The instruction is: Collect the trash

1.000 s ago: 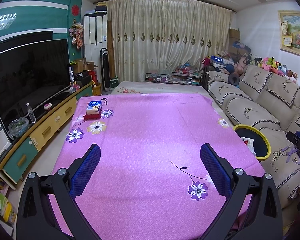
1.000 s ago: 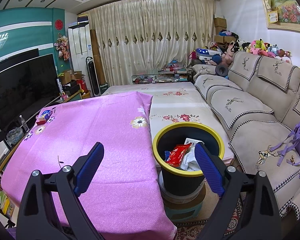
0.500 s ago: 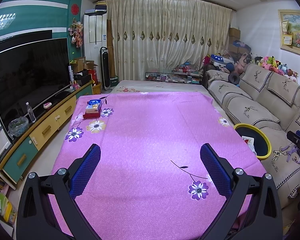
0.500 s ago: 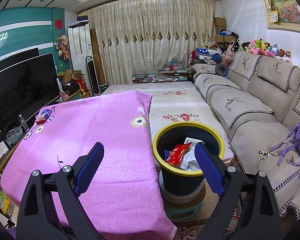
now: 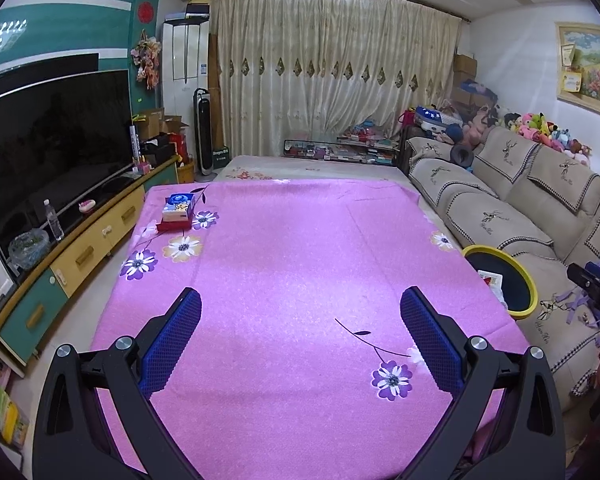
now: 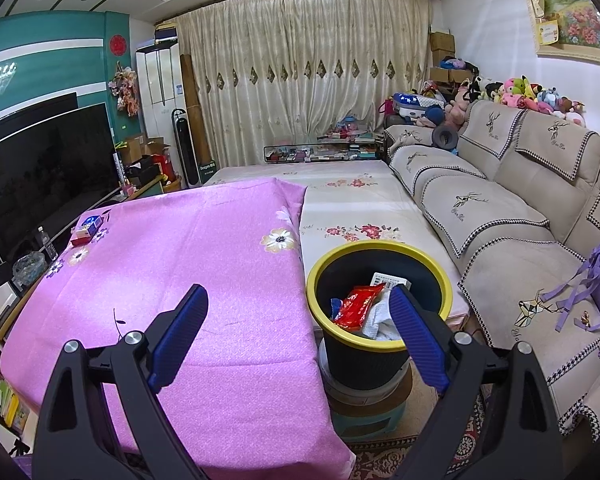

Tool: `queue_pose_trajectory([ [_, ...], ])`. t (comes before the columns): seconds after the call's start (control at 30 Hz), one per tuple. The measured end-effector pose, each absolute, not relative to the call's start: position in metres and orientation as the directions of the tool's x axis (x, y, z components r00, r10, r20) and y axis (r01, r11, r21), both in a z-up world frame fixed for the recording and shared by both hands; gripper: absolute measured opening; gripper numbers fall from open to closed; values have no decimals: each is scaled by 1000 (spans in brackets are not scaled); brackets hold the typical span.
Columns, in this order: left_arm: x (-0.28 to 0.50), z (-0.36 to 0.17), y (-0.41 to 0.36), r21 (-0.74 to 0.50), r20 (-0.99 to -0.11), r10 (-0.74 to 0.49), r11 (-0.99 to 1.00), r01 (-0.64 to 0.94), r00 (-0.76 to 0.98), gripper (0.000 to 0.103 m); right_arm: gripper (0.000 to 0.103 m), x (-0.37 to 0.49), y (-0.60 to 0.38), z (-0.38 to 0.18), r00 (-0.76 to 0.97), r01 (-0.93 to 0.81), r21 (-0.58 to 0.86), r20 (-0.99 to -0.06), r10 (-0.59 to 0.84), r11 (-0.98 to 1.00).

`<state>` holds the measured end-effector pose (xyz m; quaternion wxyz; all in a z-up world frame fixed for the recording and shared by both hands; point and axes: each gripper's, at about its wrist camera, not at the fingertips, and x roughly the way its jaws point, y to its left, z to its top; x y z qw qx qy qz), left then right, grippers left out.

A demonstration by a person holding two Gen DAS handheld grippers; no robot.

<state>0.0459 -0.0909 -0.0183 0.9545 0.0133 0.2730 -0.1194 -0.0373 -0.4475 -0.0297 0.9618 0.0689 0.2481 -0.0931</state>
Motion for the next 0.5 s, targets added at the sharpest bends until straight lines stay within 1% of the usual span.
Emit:
queue_pose_trajectory([
  [0.1, 49, -21, -92, -73, -529, -267, 960, 270, 805, 98, 87, -37, -446, -34, 858, 210, 86, -494, -141, 974],
  [0.2, 54, -22, -93, -82, -540, -264, 962, 262, 800, 98, 87, -33, -446, -32, 855, 204, 81, -501, -137, 976],
  [0.3, 70, -28, -91, -58, -570, -211, 974, 217, 794, 98, 87, -26, -444, -32, 852, 189, 74, -508, -126, 979],
  [0.37, 88, -37, -87, -19, -591, -157, 983, 181, 791, 98, 92, -18, -441, -33, 850, 174, 68, -515, -115, 982],
  [0.5, 134, -60, -79, 34, -647, -87, 989, 142, 758, 98, 92, 19, -428, -37, 833, 123, 55, -548, -73, 991],
])
